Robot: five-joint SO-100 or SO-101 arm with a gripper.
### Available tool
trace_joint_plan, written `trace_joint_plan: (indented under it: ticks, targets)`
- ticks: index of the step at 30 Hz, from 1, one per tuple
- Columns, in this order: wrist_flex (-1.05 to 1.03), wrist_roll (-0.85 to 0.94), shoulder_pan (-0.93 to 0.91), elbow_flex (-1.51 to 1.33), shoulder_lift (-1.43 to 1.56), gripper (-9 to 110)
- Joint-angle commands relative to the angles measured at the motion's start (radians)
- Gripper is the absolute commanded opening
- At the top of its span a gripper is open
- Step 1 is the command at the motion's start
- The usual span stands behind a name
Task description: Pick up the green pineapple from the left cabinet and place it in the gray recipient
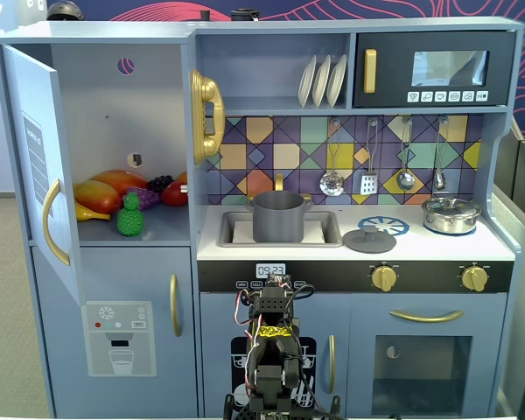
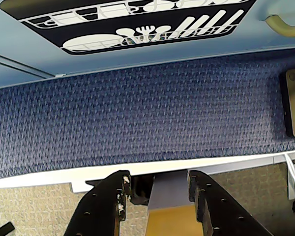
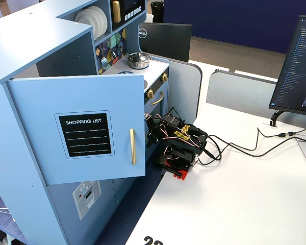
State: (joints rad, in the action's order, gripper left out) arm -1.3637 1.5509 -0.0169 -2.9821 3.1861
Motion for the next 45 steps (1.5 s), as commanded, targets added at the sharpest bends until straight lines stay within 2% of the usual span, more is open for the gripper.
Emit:
trace_joint_plan:
  ticks: [1,9,11,13,14,16,17,19,20,23,27,33,40,45]
  targets:
    - [-0.110,0.193,0.029,-0.021,-0.006,0]
    - [-0.126,0.169,0.037,-0.021,-0.006,0]
    - [-0.046,0.167,0.087,-0.021,-0.008,1]
    - [0.143,0.080,0.225,-0.021,-0.009,5]
    - [0.295,-0.009,0.325,-0.021,-0.009,8]
    - [0.644,-0.094,0.540,-0.021,-0.009,9]
    - [0.847,-0.110,0.652,-0.021,-0.028,9]
    - [1.201,-0.018,0.836,-0.018,-0.089,11]
    - [1.307,0.043,0.905,0.002,-0.130,13]
    - [1.341,0.101,1.006,0.183,-0.262,16]
    - [1.391,0.163,1.003,0.403,-0.462,17]
    - [1.505,0.186,0.923,0.649,-0.736,24]
    - [1.629,0.098,0.801,0.799,-0.950,39]
    - [1.657,0.014,0.778,0.868,-1.032,43]
